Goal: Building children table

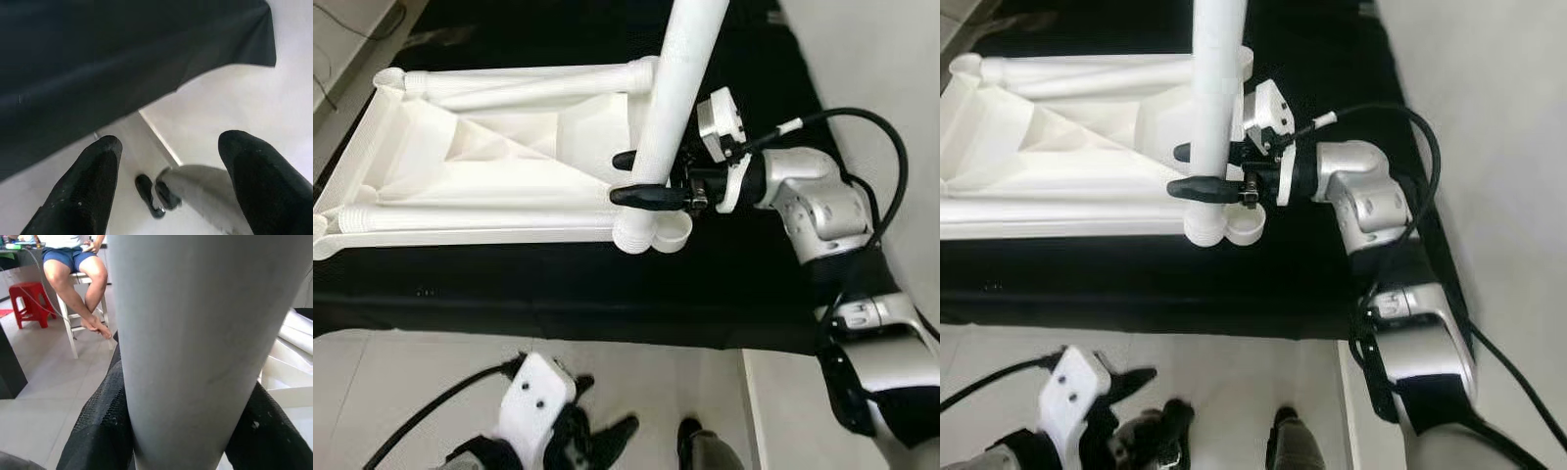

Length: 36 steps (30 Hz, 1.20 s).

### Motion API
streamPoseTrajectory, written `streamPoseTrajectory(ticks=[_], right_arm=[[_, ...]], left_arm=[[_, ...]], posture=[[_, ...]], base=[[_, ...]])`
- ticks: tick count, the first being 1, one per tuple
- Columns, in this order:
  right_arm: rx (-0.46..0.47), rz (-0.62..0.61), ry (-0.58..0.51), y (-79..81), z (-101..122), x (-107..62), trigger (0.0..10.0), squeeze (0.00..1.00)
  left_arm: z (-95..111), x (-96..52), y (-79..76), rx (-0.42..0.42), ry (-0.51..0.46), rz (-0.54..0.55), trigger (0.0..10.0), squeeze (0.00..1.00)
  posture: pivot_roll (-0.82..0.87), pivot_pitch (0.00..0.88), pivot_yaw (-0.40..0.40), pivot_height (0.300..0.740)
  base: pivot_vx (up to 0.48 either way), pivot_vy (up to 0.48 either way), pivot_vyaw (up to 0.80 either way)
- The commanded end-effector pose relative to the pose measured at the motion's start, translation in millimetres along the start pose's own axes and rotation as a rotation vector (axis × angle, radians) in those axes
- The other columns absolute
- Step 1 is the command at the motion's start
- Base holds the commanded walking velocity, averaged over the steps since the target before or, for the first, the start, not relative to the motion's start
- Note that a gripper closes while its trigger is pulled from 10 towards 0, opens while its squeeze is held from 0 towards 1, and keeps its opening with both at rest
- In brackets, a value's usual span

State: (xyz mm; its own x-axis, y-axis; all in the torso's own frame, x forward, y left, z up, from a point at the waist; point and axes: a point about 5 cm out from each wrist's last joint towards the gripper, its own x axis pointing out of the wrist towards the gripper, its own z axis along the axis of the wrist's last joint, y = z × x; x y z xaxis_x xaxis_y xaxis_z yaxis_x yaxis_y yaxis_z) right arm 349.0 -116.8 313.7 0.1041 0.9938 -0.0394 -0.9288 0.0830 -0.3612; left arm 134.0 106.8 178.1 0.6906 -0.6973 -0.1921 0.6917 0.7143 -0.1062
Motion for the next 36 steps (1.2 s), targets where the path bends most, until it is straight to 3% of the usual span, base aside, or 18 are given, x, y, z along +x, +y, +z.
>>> streamPoseTrajectory(ticks=[1,3,4,14,23,32,36], right_arm=[[-0.016,0.015,0.004,-2.6,3,-5.9,10.0,0.00],[-0.020,0.024,-0.004,-5.0,8,-10.6,10.0,0.00],[-0.033,0.047,-0.034,-10.2,20,-21.6,10.0,0.00],[-0.051,0.153,-0.022,-9.2,32,-30.7,10.0,0.00],[-0.090,0.286,0.033,5.1,23,-6.5,10.0,0.00],[-0.142,0.308,0.085,6.4,21,5.1,10.0,0.00],[-0.154,0.282,0.163,1.1,16,10.2,10.0,0.00]], left_arm=[[-1,-1.7,-6.2,0.019,-0.014,-0.011,10.0,0.00],[-2,-2.6,-9.7,0.035,-0.031,-0.012,10.0,0.00],[-5,-5.9,-17.8,0.063,-0.062,-0.009,10.0,0.00],[-6,-9.4,-22.7,0.054,-0.092,-0.008,10.0,0.00],[-7,-13.0,-28.3,0.079,-0.124,0.018,10.0,0.00],[-6,-13.2,-28.0,0.090,-0.129,0.027,10.0,0.00],[-6,-13.2,-27.9,0.099,-0.133,0.031,10.0,0.00]], posture=[[0.08,0.425,0.042,0.740],[0.08,0.433,0.047,0.740],[0.09,0.440,0.050,0.740],[0.10,0.464,0.056,0.740],[0.11,0.475,0.051,0.740],[0.10,0.465,0.046,0.740],[0.09,0.455,0.040,0.740]], base=[[0.000,0.000,0.00],[0.000,0.000,0.00],[0.000,0.000,0.00],[0.000,0.000,0.00],[0.000,0.000,0.00],[0.000,0.000,0.00],[0.000,0.000,0.00]])
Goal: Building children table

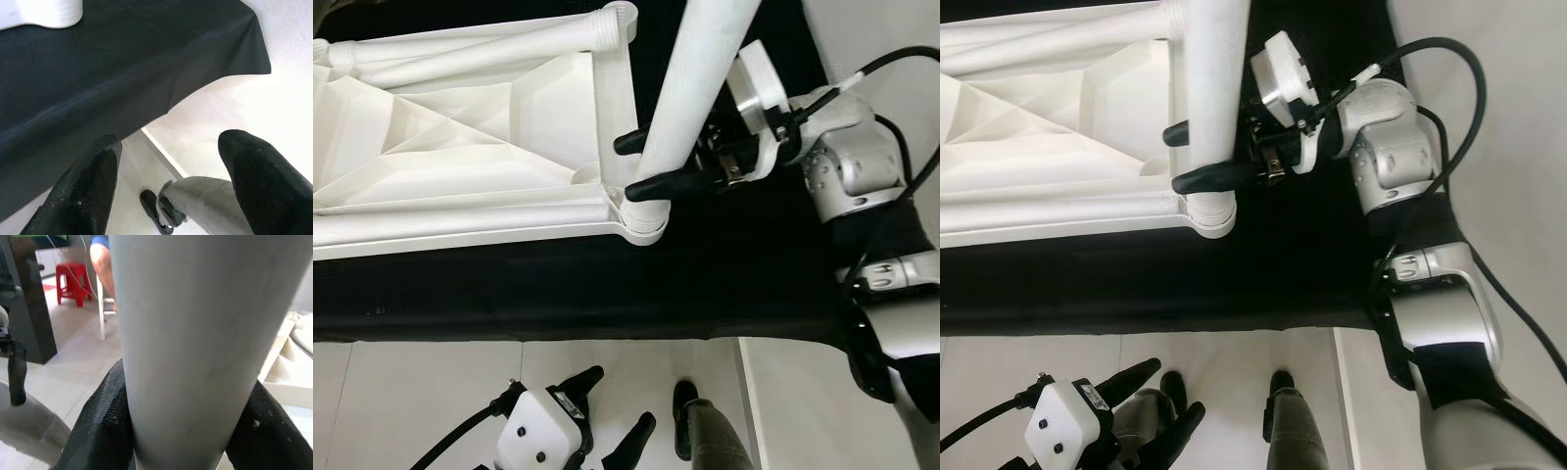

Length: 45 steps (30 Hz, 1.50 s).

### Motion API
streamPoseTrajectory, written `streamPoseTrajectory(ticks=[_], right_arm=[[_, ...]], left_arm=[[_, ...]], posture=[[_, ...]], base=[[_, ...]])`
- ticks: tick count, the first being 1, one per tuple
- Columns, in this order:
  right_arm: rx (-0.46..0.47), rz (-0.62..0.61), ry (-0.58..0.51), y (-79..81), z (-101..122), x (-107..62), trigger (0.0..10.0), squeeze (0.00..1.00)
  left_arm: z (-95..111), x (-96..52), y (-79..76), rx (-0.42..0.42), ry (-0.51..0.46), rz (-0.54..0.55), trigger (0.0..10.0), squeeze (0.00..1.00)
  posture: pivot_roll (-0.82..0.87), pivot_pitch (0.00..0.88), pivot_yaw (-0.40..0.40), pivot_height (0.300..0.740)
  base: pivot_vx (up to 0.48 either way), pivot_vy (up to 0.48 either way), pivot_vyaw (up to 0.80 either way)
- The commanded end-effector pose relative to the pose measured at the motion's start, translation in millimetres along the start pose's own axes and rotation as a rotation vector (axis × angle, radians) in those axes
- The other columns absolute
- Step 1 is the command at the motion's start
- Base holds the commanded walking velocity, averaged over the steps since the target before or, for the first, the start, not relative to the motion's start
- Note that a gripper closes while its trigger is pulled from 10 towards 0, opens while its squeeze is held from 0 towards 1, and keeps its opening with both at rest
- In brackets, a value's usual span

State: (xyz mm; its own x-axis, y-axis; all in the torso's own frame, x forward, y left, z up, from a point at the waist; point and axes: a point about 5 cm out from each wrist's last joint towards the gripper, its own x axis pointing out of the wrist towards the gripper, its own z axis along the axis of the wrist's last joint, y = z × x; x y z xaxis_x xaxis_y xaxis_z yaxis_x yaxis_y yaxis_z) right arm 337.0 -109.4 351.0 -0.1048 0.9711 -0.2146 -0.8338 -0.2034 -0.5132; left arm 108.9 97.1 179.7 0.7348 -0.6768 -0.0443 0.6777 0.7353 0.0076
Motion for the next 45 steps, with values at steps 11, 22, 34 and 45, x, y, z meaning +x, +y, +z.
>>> streamPoseTrajectory(ticks=[11,22,34,45], right_arm=[[0.111,-0.101,0.175,-11.4,-23,10.9,10.0,0.00],[0.168,-0.299,0.193,-21.9,-34,6.8,10.0,0.00],[0.218,-0.487,0.192,-12.2,-44,-10.6,10.0,0.00],[0.569,-1.286,0.465,99.4,-90,7.6,10.0,0.00]], left_arm=[[-2,-0.3,-2.7,-0.001,0.011,0.000,10.0,0.00],[-2,1.5,-2.3,0.003,0.003,0.002,10.0,0.00],[-2,2.0,-1.1,0.009,0.004,0.000,10.0,0.00],[-5,4.8,4.5,0.018,0.004,0.005,10.0,0.00]], posture=[[0.07,0.438,0.025,0.740],[0.07,0.439,0.026,0.740],[0.06,0.436,0.021,0.740],[0.05,0.414,0.039,0.740]], base=[[0.000,0.000,0.00],[0.000,0.000,0.00],[0.000,0.000,0.00],[0.000,0.000,0.00]])
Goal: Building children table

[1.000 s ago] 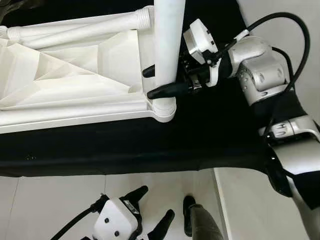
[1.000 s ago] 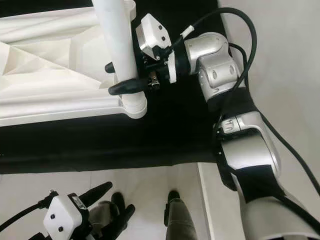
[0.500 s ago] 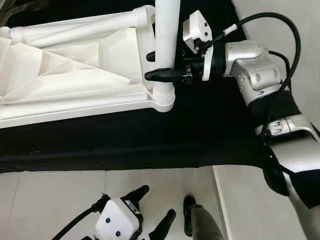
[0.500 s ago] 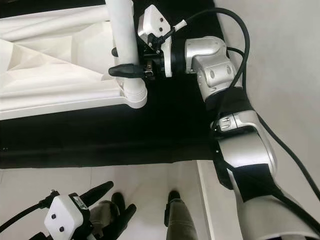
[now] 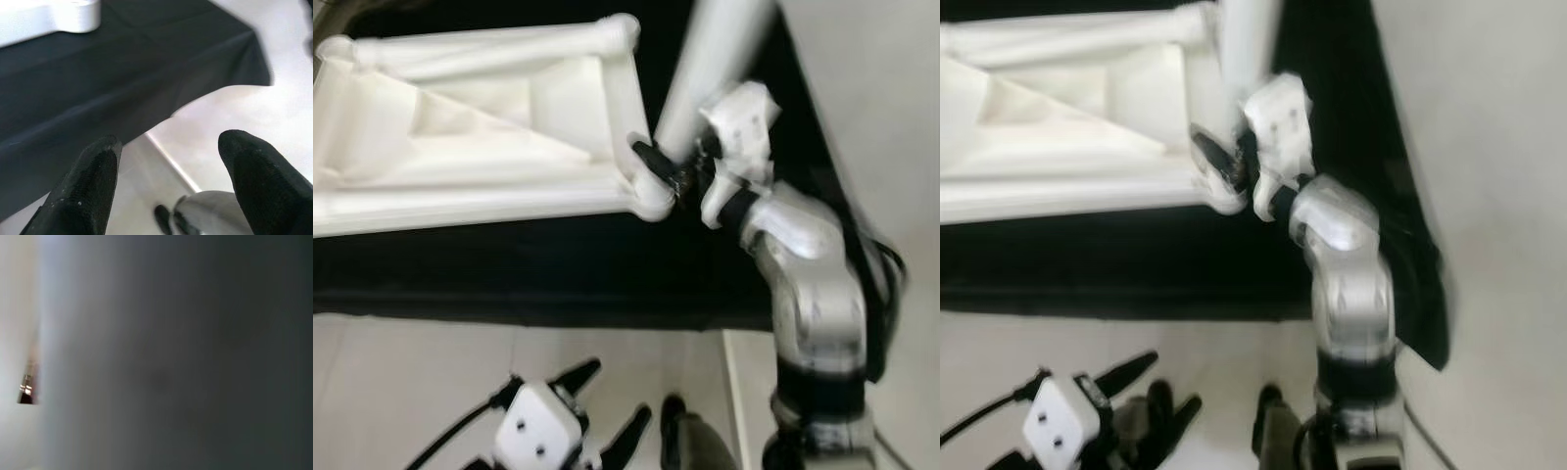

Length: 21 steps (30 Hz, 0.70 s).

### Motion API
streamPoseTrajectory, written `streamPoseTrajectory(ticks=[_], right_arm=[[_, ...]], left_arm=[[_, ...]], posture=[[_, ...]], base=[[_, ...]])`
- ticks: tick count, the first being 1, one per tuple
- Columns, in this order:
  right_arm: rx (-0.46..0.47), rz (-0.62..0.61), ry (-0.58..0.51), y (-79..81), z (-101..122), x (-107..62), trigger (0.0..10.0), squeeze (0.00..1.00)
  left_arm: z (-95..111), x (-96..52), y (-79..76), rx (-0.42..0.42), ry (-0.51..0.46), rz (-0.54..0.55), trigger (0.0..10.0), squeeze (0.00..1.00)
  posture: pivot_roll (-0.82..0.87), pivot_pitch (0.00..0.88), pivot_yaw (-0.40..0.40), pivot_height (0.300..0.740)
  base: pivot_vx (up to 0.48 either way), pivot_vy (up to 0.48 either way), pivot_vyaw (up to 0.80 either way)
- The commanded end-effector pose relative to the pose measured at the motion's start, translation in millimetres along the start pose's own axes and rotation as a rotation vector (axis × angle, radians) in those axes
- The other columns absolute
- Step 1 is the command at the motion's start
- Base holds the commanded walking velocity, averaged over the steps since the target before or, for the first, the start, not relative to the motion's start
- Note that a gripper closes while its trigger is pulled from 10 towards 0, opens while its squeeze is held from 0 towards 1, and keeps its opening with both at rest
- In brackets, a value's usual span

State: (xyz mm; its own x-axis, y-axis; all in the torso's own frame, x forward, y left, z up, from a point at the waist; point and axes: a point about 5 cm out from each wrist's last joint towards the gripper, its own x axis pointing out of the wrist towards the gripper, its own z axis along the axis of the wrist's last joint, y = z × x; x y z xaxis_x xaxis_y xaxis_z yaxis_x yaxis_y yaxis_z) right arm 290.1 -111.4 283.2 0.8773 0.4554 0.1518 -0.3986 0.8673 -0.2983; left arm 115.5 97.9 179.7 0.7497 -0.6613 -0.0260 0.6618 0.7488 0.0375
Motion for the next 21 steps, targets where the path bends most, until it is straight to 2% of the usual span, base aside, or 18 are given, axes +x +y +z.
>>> streamPoseTrajectory(ticks=[1,10,14,16,17,20,21], right_arm=[[0.124,-0.092,0.330,-3.8,-60,0.1,10.0,0.00],[0.159,-0.086,0.265,1.9,-47,23.4,10.0,0.00],[0.148,-0.069,0.245,7.7,-36,25.4,10.0,0.00],[0.126,0.019,0.167,10.5,-22,34.8,10.0,0.00],[0.126,0.019,0.167,10.5,-22,34.8,10.0,0.00],[0.111,0.230,0.012,12.1,-3,50.9,10.0,0.00],[0.111,0.230,0.012,12.1,-3,50.9,10.0,0.00]], left_arm=[[-6,1.9,0.9,-0.006,0.023,-0.024,10.0,0.00],[-12,11.0,10.8,0.017,0.015,-0.005,10.0,0.00],[-13,13.7,14.1,0.025,0.010,0.010,10.0,0.00],[-13,15.5,16.3,0.031,0.006,0.015,10.0,0.00],[-13,15.5,16.3,0.031,0.006,0.015,10.0,0.00],[-15,19.1,19.7,0.035,0.001,0.016,10.0,0.00],[-15,19.1,19.7,0.035,0.001,0.016,10.0,0.00]], posture=[[0.05,0.401,0.042,0.740],[0.04,0.350,0.027,0.740],[0.04,0.343,0.021,0.740],[0.04,0.331,0.017,0.740],[0.04,0.331,0.017,0.740],[0.04,0.322,0.012,0.740],[0.04,0.322,0.012,0.740]], base=[[0.000,0.000,0.00],[0.000,0.000,0.00],[0.000,0.000,0.00],[0.000,0.000,0.00],[0.000,0.000,0.00],[0.000,0.000,0.00],[0.000,0.000,0.00]])
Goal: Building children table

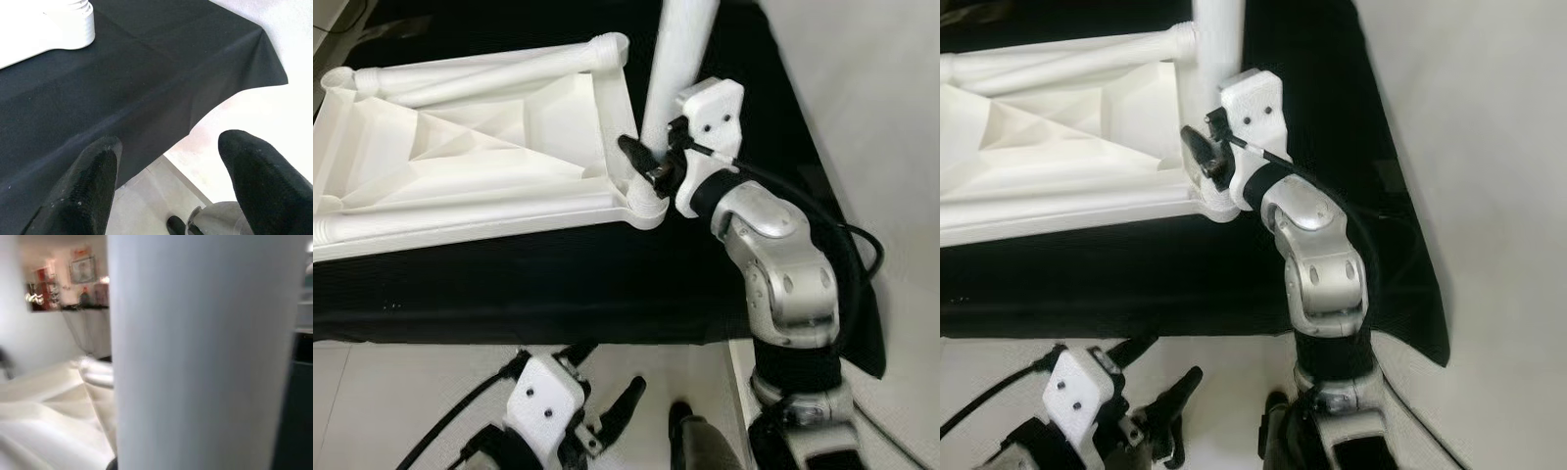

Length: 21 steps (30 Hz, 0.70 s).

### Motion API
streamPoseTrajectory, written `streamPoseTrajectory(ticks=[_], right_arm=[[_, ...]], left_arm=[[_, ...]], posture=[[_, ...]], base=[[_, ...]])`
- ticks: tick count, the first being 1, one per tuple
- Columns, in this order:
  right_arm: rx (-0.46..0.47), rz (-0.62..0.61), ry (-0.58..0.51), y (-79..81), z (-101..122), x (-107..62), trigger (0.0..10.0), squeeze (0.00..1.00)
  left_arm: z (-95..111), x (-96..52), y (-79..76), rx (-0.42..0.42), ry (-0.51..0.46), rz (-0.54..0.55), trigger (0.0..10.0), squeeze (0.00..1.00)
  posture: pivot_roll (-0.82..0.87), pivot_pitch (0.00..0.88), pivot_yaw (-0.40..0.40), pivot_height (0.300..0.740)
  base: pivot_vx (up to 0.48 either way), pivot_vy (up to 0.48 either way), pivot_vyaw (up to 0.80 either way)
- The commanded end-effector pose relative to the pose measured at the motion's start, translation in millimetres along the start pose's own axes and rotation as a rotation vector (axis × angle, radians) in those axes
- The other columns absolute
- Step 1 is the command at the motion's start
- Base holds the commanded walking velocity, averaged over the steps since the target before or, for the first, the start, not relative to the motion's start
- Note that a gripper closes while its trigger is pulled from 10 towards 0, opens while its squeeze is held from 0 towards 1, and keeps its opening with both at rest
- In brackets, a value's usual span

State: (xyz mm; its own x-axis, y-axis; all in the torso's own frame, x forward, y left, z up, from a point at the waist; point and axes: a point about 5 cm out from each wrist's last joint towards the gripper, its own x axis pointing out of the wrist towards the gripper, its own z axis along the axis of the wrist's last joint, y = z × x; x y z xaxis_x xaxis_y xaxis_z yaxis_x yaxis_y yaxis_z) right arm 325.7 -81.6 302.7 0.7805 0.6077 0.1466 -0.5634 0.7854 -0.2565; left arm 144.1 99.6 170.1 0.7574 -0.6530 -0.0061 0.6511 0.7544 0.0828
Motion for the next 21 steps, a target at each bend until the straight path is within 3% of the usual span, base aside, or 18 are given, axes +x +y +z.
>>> streamPoseTrajectory(ticks=[1,2,4,5,6,7,8,14,16,19,21], right_arm=[[0.016,0.107,0.031,1.5,-15,6.7,10.0,0.00],[0.001,0.193,0.028,1.1,-13,9.1,10.0,0.00],[-0.006,0.248,0.030,0.9,-13,10.3,10.0,0.00],[-0.014,0.362,0.030,2.9,-11,9.7,10.0,0.00],[-0.014,0.362,0.030,2.9,-11,9.7,10.0,0.00],[0.004,0.541,0.025,6.5,-5,5.3,10.0,0.00],[-0.006,0.610,0.004,8.8,-1,1.7,10.0,0.00],[0.025,0.764,-0.049,14.5,6,-7.6,10.0,0.00],[0.070,0.918,-0.081,22.8,6,-19.1,10.0,0.00],[0.087,1.023,-0.089,30.1,2,-25.9,10.0,0.00],[0.089,1.030,-0.089,32.4,1,-25.5,10.0,0.00]], left_arm=[[-5,-0.7,0.1,-0.010,0.018,0.002,10.0,0.00],[-6,-0.4,0.3,-0.012,0.017,0.001,10.0,0.00],[-6,-0.2,0.4,-0.012,0.016,0.000,10.0,0.00],[-6,-0.3,0.5,-0.014,0.016,0.000,10.0,0.00],[-6,-0.3,0.5,-0.014,0.016,0.000,10.0,0.00],[-6,-0.5,0.5,-0.017,0.014,0.000,10.0,0.00],[-6,-0.8,0.4,-0.018,0.014,0.001,10.0,0.00],[-6,-1.7,0.0,-0.021,0.012,0.003,10.0,0.00],[-6,-2.1,-0.2,-0.023,0.012,0.001,10.0,0.00],[-6,-2.2,-0.6,-0.026,0.012,-0.002,10.0,0.00],[-6,-2.3,-1.0,-0.026,0.012,-0.003,10.0,0.00]], posture=[[0.04,0.321,0.012,0.740],[0.04,0.321,0.010,0.740],[0.04,0.321,0.010,0.740],[0.05,0.325,0.007,0.740],[0.05,0.325,0.007,0.740],[0.05,0.327,0.004,0.740],[0.05,0.327,0.002,0.740],[0.05,0.330,0.001,0.740],[0.06,0.332,0.002,0.740],[0.06,0.331,0.003,0.740],[0.06,0.332,0.001,0.740]], base=[[0.000,0.000,0.00],[0.000,0.000,0.00],[0.000,0.000,0.00],[0.000,0.000,0.00],[0.000,0.000,0.00],[0.000,0.000,0.00],[0.000,0.000,0.00],[0.000,0.000,0.00],[0.000,0.000,0.00],[0.000,0.000,0.00],[0.000,0.000,0.00]])
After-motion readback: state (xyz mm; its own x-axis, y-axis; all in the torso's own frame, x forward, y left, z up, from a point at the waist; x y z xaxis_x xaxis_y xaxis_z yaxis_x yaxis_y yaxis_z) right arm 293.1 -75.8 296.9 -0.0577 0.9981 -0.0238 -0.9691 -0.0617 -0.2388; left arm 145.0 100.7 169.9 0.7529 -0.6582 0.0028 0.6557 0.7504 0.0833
